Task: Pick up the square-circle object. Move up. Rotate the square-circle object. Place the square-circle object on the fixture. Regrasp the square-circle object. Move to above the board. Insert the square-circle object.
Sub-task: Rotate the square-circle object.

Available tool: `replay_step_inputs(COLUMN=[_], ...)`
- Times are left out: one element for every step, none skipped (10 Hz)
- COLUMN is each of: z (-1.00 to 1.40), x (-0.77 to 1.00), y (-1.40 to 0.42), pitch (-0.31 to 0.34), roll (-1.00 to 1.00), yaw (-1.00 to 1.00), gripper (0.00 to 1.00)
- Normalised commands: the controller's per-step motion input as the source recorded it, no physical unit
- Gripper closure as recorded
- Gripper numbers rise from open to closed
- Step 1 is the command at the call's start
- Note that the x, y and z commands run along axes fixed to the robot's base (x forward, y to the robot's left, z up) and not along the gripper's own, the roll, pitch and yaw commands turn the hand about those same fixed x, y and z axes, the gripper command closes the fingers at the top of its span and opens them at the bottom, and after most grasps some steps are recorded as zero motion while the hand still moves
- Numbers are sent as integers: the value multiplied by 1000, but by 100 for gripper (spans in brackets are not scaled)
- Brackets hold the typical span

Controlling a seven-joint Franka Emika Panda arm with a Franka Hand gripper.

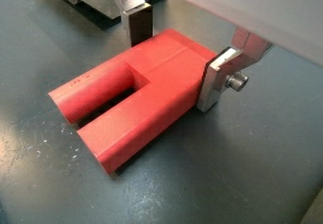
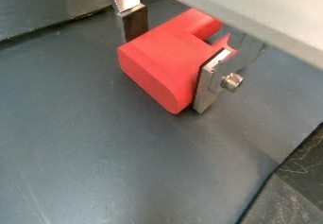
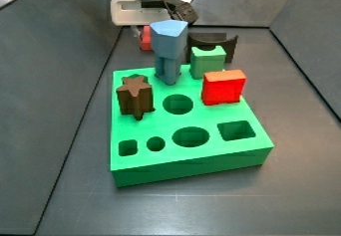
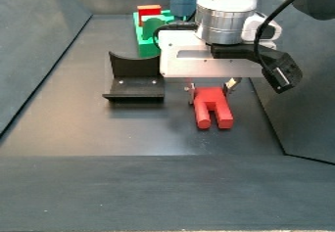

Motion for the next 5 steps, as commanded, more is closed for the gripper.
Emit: replay_step_inputs(z=[0,1000,1000,1000,1000], x=[0,0,-3,-18,-12], y=[0,0,0,1,3], pitch=[0,0,5,40,67], roll=[0,0,0,11,24], yaw=[0,0,0,-6,-14], gripper=[0,0,0,0,0])
